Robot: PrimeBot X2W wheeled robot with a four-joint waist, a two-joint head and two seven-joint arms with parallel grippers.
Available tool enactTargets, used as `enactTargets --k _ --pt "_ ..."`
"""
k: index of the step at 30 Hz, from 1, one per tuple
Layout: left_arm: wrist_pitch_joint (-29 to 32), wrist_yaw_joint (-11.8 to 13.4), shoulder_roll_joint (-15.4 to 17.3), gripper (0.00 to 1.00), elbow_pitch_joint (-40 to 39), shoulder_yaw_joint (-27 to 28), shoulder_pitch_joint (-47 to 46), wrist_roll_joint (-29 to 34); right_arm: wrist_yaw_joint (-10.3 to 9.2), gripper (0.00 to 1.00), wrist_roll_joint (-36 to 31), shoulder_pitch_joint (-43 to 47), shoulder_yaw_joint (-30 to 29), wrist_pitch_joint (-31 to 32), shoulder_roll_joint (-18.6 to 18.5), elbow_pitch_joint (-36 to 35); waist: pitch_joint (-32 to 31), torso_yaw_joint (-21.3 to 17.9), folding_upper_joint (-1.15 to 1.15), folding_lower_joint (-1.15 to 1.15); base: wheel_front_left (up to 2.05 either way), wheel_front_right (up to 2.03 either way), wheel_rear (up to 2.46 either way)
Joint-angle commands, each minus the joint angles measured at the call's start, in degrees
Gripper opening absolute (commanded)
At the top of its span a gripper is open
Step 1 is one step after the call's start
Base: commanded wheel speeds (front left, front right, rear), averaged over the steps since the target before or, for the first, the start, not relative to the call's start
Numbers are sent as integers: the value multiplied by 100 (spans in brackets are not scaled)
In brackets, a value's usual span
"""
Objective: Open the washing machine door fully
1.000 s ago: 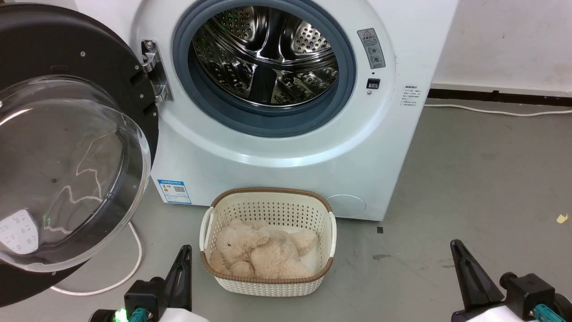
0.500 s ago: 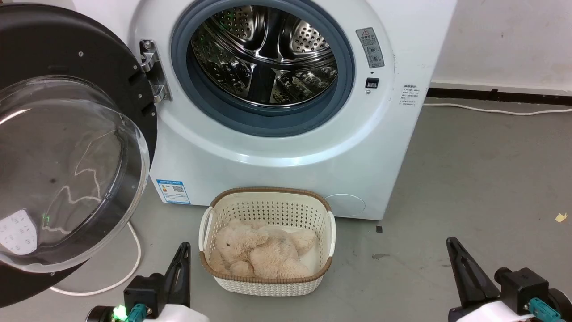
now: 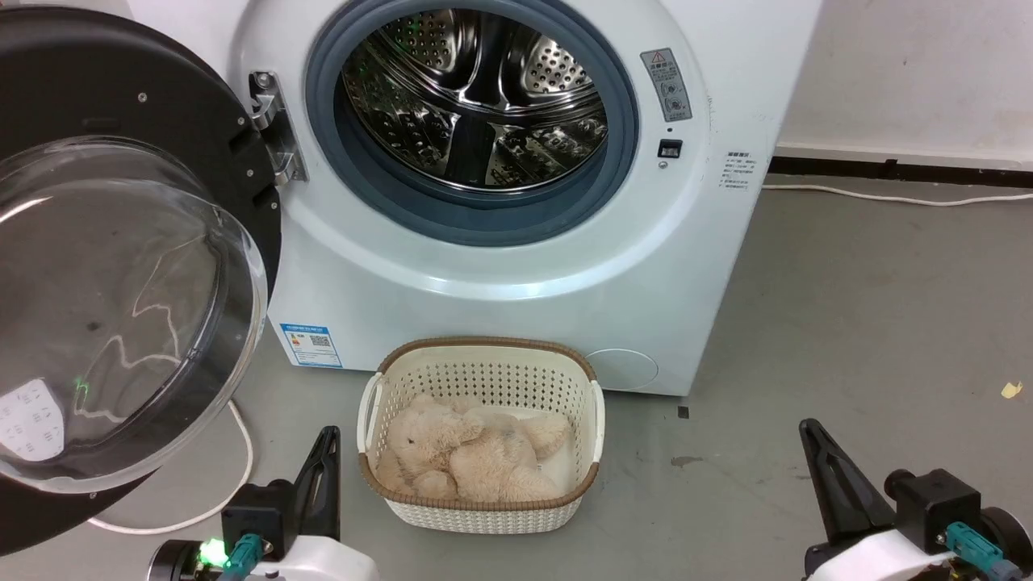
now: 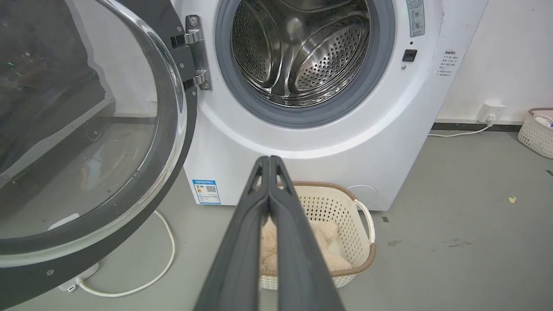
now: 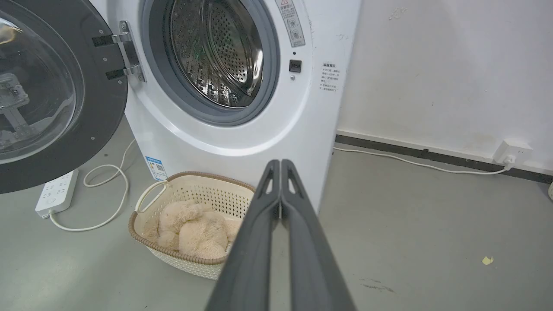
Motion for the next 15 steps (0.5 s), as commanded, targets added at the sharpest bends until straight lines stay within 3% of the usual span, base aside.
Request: enactTargets --k 1,15 --pt "39 -17 -11 0 -28 43 -87 53 3 0 -42 -69 13 26 14 -39 1 -1 0 0 0 0 0" --pt "226 -91 -78 0 -109 198 -145 227 4 0 -101 -159 64 215 17 -62 11 -21 0 0 0 0 0"
